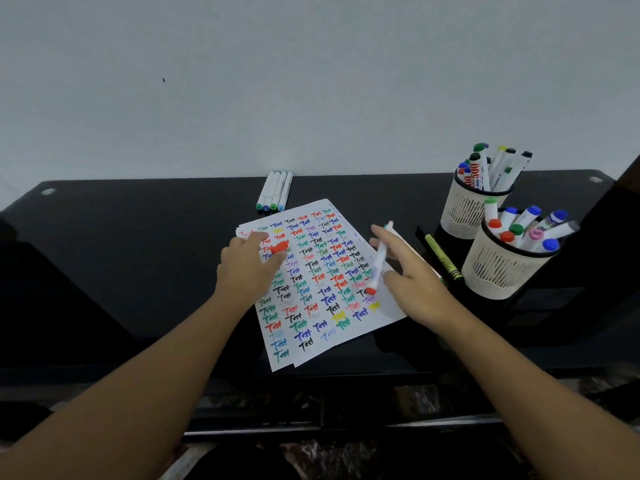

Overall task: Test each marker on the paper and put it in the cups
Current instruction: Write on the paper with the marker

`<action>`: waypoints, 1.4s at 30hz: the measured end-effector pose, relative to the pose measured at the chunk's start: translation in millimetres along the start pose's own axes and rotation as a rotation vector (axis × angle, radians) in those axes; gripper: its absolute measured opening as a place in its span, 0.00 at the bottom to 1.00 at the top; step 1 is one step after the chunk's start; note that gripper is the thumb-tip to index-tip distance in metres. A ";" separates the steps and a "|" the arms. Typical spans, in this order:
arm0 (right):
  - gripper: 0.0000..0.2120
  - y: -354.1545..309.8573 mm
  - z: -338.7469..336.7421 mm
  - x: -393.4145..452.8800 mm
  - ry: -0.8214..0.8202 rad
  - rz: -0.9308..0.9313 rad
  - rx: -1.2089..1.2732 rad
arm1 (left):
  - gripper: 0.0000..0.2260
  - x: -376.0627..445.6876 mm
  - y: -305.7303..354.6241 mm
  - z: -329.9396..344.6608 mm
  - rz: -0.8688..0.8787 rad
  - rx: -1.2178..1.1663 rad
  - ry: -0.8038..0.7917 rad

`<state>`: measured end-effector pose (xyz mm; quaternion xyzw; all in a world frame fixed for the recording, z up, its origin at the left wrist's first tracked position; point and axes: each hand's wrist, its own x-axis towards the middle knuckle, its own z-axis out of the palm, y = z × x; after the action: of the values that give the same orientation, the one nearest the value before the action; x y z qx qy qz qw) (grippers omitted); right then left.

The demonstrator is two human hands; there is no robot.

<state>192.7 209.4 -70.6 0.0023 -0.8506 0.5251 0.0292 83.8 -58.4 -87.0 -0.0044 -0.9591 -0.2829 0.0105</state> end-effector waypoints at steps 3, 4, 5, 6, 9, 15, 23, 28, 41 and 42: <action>0.22 -12.4 3.6 14.1 0.058 -0.040 0.091 | 0.25 4.2 5.9 6.9 0.018 0.112 0.003; 0.18 -14.4 6.1 19.9 0.095 -0.047 0.100 | 0.22 4.7 6.8 8.6 0.036 0.116 0.022; 0.15 -16.1 8.5 25.3 0.115 -0.044 0.103 | 0.19 5.6 6.0 10.9 0.057 0.109 0.049; 0.14 -17.4 9.9 29.9 0.103 -0.042 0.095 | 0.16 5.7 3.9 13.8 0.081 0.093 0.084; 0.23 -18.4 12.9 43.6 -0.031 -0.053 -0.119 | 0.11 1.0 -2.1 18.7 0.157 -0.042 0.161; 0.15 -14.9 18.5 63.8 -0.070 -0.179 -0.639 | 0.09 -12.8 3.6 16.7 0.289 -0.201 0.153; 0.15 -6.8 22.9 67.7 -0.067 -0.200 -0.662 | 0.11 -17.9 6.3 16.7 0.393 -0.155 0.121; 0.16 -8.4 28.8 69.7 -0.076 -0.258 -0.726 | 0.13 -19.5 7.0 17.6 0.431 -0.075 0.102; 0.25 -12.6 40.0 67.0 -0.181 -0.351 -0.773 | 0.27 -25.7 11.8 18.0 0.396 -0.110 0.012; 0.26 -14.2 41.3 66.9 -0.193 -0.353 -0.753 | 0.29 -25.9 11.7 18.0 0.385 -0.113 0.000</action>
<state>124.4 167.9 -72.8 0.1863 -0.9683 0.1623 0.0378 109.5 -38.8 -96.4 -0.1883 -0.9231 -0.3291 0.0643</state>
